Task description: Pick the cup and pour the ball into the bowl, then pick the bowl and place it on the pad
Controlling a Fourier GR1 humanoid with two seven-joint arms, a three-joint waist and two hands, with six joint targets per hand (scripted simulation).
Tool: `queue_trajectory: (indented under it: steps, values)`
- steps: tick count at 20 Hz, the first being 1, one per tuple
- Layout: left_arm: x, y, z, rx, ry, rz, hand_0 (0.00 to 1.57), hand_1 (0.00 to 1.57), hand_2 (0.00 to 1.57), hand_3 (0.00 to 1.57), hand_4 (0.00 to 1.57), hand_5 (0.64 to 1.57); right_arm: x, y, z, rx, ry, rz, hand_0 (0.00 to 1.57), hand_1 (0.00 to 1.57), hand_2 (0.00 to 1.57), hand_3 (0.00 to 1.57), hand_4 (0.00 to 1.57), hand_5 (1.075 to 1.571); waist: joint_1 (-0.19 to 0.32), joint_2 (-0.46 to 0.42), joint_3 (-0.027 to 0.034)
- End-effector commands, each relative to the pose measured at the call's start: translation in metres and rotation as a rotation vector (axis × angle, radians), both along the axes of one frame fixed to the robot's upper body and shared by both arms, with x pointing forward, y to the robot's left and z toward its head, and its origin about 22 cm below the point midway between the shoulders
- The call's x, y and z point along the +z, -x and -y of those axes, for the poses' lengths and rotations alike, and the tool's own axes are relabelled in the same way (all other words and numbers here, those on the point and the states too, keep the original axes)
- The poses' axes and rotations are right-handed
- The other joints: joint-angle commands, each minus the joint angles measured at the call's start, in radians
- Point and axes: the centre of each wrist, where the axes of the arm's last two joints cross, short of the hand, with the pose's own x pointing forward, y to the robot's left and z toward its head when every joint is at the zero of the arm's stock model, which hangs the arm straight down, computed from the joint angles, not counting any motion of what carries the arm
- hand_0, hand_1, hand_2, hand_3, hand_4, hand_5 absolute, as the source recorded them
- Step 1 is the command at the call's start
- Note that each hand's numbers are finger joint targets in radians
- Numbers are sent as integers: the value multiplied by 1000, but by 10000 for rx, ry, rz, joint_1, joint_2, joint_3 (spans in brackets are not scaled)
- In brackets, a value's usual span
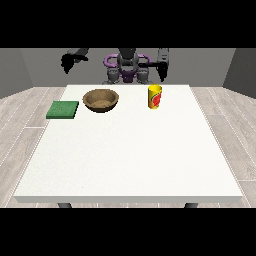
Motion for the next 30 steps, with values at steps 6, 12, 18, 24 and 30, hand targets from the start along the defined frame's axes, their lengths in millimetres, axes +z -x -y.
queue_trajectory:
  steps: [6, 12, 18, 24, 30]
  values:
    - [-36, -31, -4, 283, -468, 168, 0, 0, 0, 0, 0, 1454, -19, -11, 24, 37, 26, 329, 0, 0, 0, 0, 243, 1571, -171, 517, 0]
    - [-64, -41, -19, 1034, -622, -54, 0, 0, 0, 0, 0, 1499, -2, -14, 36, 462, 113, 466, 0, 0, 0, 0, 241, 1570, -600, 652, -4]
    - [-93, -30, -19, 1909, -1682, -224, 995, 995, 1204, 997, 761, 1539, 2, -2, 55, 973, 236, 905, 0, 0, 0, 0, 233, 1567, -1250, 1098, -5]
    - [-93, -42, -15, 1912, -2818, 103, 1309, 1309, 1571, 1571, 1211, 1550, 9, -10, 90, 354, -170, 836, 0, 0, 0, 0, 310, 1569, -881, 1150, -3]
    - [-65, -66, -15, 2659, -5950, -131, 1328, 1328, 1571, 1571, 1211, 1559, 5, -9, 91, 306, -48, -397, 0, 0, 0, 0, 420, 1571, -918, -416, 18]
